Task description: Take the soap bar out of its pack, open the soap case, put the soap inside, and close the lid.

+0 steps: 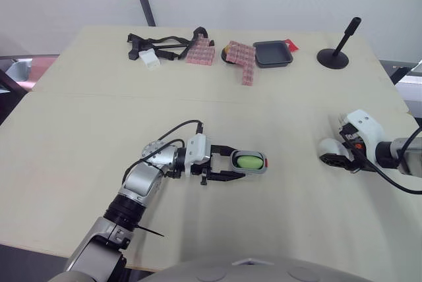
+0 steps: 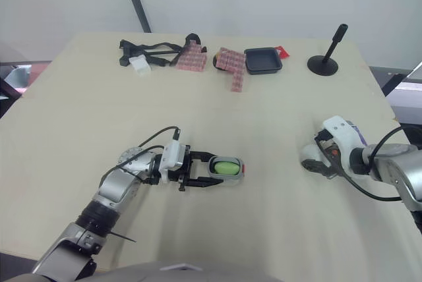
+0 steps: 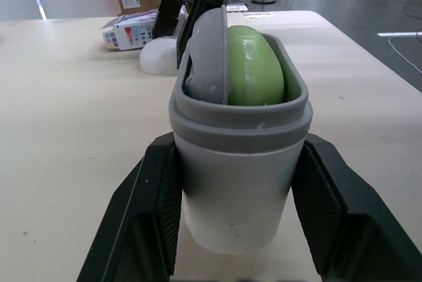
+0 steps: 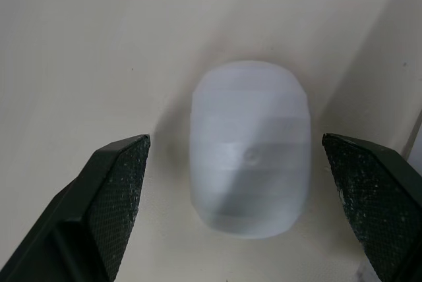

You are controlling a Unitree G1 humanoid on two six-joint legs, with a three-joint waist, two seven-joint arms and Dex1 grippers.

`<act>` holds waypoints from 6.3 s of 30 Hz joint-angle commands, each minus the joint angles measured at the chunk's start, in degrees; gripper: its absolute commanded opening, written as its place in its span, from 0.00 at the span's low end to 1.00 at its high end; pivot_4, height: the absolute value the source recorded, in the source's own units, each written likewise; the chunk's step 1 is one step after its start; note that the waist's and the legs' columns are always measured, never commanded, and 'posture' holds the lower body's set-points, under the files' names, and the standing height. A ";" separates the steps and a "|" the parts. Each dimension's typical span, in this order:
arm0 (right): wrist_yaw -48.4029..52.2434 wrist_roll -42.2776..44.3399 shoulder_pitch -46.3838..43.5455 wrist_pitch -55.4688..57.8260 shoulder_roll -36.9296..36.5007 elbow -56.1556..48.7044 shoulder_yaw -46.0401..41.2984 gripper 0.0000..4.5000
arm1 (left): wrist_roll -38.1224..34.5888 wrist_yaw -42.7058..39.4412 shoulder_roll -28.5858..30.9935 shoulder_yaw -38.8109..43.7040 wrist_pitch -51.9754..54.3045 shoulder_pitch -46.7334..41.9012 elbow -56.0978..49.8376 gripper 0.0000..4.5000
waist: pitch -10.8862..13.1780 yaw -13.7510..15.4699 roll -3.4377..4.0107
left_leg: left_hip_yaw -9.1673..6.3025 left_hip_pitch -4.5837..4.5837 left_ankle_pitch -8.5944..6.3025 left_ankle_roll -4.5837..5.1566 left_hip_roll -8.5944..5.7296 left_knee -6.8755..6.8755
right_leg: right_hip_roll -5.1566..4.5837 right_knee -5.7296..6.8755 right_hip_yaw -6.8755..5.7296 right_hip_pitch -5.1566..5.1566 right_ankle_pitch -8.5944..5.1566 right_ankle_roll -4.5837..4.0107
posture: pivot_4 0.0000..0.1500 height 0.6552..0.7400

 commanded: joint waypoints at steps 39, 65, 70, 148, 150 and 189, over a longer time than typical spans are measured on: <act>5.17 -1.64 -4.85 -1.31 -3.50 -2.90 1.49 0.43 | -0.38 1.25 -0.73 0.30 0.07 -0.87 -1.20 0.42 | 0.00 -0.04 0.00 | 0.00 0.00 0.00 0.00 0.00 0.00 | 0.00 0.01 0.00 0.00 0.00 0.00 | 1.00 1.00; 25.89 6.04 -43.53 3.10 -2.54 -20.10 23.74 0.43 | 2.01 1.53 -3.56 0.55 -1.53 -5.14 6.03 0.42 | 0.01 0.23 -0.01 | 0.00 -0.04 0.00 0.01 0.08 0.16 | 0.07 0.33 0.01 -0.02 0.00 0.00 | 1.00 1.00; 25.17 3.69 -46.44 2.93 -0.13 -20.20 28.85 0.43 | 2.05 1.77 -3.87 0.45 -1.24 -5.12 5.78 0.42 | 0.01 0.30 -0.01 | 0.01 -0.08 0.00 0.00 0.08 0.20 | 0.07 0.34 0.01 -0.03 0.00 0.00 | 1.00 1.00; 26.16 -6.95 -44.64 4.13 10.15 -10.09 45.90 0.43 | 1.71 3.80 -3.29 -0.29 -0.56 -2.37 1.06 0.42 | -0.71 -1.34 -0.57 | 0.15 1.83 0.07 -0.44 0.10 -0.99 | 0.08 -0.64 0.06 1.58 -0.01 -0.03 | 1.00 1.00; 25.61 -7.31 -44.39 3.94 10.54 -10.07 45.95 0.43 | 1.75 3.84 -3.23 -0.31 -0.58 -2.19 0.93 0.42 | -0.71 -1.38 -0.57 | 0.15 1.84 0.07 -0.44 0.10 -1.01 | 0.08 -0.66 0.06 1.59 -0.01 -0.03 | 1.00 1.00; 23.32 -11.24 -43.90 4.32 9.71 -12.89 44.27 0.43 | 1.31 3.22 -2.95 -0.23 -0.29 -2.12 0.96 0.42 | -0.68 -1.74 -0.57 | 0.15 1.90 -0.05 -0.86 0.10 -1.24 | 0.07 -0.83 0.06 1.60 -0.01 -0.03 | 1.00 1.00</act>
